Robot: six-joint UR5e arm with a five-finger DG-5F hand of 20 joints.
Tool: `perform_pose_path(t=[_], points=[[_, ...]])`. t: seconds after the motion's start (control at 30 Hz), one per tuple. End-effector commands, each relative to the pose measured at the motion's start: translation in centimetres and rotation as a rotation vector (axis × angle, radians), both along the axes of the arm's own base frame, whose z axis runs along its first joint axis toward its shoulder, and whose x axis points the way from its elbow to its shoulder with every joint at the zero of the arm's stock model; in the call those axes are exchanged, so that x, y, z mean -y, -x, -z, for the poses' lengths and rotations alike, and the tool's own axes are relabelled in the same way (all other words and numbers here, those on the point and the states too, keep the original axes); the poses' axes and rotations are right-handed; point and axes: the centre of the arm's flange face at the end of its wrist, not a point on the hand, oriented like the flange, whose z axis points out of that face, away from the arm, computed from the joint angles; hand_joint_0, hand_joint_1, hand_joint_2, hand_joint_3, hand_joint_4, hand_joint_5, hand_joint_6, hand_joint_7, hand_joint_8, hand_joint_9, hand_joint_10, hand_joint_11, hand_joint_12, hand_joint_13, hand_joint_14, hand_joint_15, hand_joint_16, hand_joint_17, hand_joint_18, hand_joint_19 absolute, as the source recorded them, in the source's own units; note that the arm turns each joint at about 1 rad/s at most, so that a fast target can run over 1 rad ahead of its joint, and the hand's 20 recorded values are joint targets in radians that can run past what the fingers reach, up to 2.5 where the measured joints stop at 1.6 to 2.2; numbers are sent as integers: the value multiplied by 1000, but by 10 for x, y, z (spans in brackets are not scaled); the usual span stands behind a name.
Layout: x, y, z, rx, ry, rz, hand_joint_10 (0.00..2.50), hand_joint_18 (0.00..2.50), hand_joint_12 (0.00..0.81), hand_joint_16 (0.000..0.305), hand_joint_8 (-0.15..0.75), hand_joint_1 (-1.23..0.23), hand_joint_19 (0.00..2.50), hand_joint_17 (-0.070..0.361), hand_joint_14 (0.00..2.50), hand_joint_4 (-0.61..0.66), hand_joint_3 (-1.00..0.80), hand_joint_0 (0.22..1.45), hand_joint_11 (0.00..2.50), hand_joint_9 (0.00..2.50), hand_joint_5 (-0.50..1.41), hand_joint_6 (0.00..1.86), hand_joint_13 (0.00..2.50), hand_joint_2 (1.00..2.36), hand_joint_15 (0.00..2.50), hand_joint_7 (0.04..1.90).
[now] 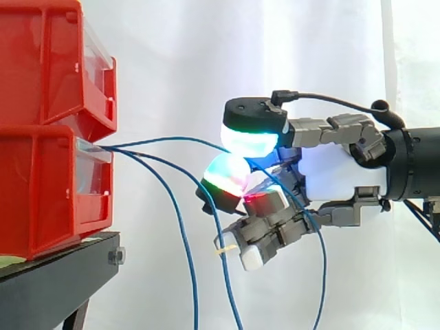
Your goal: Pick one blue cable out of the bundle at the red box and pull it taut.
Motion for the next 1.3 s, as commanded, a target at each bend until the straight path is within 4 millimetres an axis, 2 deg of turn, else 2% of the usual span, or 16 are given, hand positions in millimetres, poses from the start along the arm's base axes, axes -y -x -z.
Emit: perform_pose_path(t=[0.0,0.43,0.53,0.67,0.77,0.9,1.03,1.27], points=[[3,0,-2,4,1,5,5,641,412,55,398,-769,481,123,15,158,-80,618,1218,1153,-147,901,742,1017,469,987],[8,2,2,-2,18,10,7,631,403,53,387,-795,488,119,16,124,-66,631,1213,1134,-151,900,732,1020,474,1011],[8,5,10,-13,18,9,7,631,404,53,385,-793,488,118,16,123,-69,632,1209,1132,-151,901,734,1020,476,1008],[4,15,36,-31,15,3,7,630,403,52,388,-792,487,118,16,129,-69,632,1220,1134,-152,902,735,1020,470,1006],[4,16,44,4,18,4,3,633,403,53,379,-789,490,118,17,128,-73,631,1349,1162,-152,904,738,1020,478,989],[4,12,42,56,17,6,18,632,401,52,363,-787,497,118,16,125,-86,633,1463,1179,-154,905,740,1020,486,969],[3,10,42,71,16,5,102,631,400,52,365,-785,500,117,18,124,-85,631,1455,1174,-156,905,742,1020,491,966],[3,11,41,68,16,5,91,632,399,52,363,-782,500,117,18,124,-90,628,1434,1167,-157,905,744,1020,491,963]])
